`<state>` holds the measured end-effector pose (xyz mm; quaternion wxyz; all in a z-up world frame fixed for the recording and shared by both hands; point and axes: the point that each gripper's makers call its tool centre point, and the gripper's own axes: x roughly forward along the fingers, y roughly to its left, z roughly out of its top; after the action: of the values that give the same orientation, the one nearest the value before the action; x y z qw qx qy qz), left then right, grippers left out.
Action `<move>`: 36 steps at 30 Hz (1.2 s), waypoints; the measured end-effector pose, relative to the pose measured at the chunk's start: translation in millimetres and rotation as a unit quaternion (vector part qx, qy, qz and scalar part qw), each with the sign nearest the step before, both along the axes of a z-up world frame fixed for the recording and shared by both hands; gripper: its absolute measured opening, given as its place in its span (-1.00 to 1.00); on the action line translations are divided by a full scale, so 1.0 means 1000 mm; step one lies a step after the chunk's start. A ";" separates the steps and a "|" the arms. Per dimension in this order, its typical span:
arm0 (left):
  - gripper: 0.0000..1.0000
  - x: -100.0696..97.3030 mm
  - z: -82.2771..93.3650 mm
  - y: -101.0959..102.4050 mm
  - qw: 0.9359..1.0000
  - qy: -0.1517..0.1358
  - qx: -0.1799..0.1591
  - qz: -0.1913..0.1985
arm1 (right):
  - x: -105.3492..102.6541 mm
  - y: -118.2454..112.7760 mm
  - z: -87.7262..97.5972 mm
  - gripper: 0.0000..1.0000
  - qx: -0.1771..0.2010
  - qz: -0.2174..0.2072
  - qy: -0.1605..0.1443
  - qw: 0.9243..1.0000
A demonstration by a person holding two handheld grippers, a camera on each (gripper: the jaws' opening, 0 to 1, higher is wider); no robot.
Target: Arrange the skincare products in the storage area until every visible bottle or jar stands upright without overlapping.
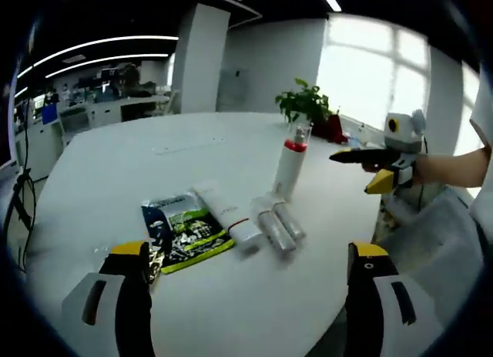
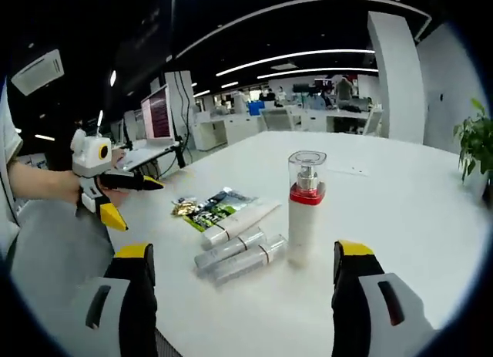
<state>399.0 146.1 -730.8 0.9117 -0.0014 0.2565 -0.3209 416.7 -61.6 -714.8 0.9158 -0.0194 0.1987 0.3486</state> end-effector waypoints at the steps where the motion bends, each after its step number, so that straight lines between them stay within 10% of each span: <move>1: 0.98 -0.003 0.000 0.004 1.000 0.001 0.000 0.007 | -0.002 -0.001 0.000 0.92 0.001 0.001 -0.001 1.000; 22: 0.98 -0.034 0.017 0.063 0.999 0.000 0.003 0.047 | -0.027 -0.014 0.007 0.99 0.007 -0.048 0.022 0.999; 36: 0.98 -0.023 0.023 0.064 0.998 -0.012 -0.045 0.041 | -0.025 -0.011 0.004 0.95 -0.030 -0.083 0.041 0.995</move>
<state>375.7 210.0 -707.9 0.9261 -0.0490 0.2307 -0.2946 391.7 -72.4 -711.2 0.9317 -0.0157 0.2473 0.2657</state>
